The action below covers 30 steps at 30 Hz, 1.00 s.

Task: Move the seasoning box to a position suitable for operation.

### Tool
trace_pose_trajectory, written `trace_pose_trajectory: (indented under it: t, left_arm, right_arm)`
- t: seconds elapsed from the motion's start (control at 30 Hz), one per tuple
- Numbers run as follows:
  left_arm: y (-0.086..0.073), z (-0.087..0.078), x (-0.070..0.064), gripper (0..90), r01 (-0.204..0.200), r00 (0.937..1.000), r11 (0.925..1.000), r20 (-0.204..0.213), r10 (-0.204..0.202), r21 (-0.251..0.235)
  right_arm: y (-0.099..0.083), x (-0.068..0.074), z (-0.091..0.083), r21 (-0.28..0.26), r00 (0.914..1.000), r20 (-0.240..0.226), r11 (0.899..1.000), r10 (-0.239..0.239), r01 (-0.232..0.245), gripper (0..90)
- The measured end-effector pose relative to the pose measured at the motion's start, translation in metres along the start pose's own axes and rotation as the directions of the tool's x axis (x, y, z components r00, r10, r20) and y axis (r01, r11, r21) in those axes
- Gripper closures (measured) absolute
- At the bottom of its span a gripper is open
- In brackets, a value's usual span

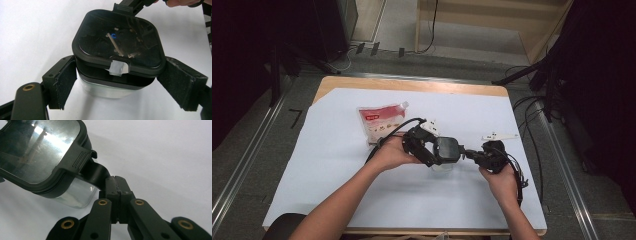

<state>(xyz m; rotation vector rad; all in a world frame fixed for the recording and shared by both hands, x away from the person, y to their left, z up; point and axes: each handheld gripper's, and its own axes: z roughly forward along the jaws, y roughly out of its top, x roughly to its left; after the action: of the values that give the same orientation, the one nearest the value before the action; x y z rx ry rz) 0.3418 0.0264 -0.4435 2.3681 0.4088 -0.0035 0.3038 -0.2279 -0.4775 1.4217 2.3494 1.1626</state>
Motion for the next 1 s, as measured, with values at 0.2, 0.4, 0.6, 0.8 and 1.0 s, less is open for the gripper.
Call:
trace_pose_trajectory:
  t: [0.2,0.4,0.6,0.8,1.0]
  left_arm:
    - [0.000,-0.003,-0.001,17.5,-0.016,0.9998,0.9998,-0.009,0.016,-0.010]
    - [0.001,-0.004,-0.001,17.6,-0.017,0.9998,0.9997,-0.012,0.017,-0.017]
    - [0.003,-0.008,-0.001,18.4,-0.031,0.9994,0.9985,-0.015,0.030,-0.045]
    - [0.010,-0.014,-0.004,36.7,-0.054,0.9984,0.9966,0.014,0.055,-0.063]
    - [0.016,-0.016,-0.014,43.7,-0.099,0.9948,0.9939,0.018,0.100,-0.048]
  right_arm:
    - [0.000,0.002,0.000,-0.003,1.0000,0.001,1.000,0.000,0.000,90.0]
    - [0.000,0.003,0.000,-0.002,1.0000,0.004,1.000,0.000,0.000,90.0]
    - [0.000,0.003,0.000,-0.003,1.0000,0.004,1.000,-0.002,0.002,90.0]
    - [0.000,0.004,0.000,-0.004,0.9999,-0.003,1.000,-0.010,0.010,90.0]
    - [-0.001,0.004,-0.001,0.002,0.9999,-0.012,1.000,-0.002,0.002,90.0]
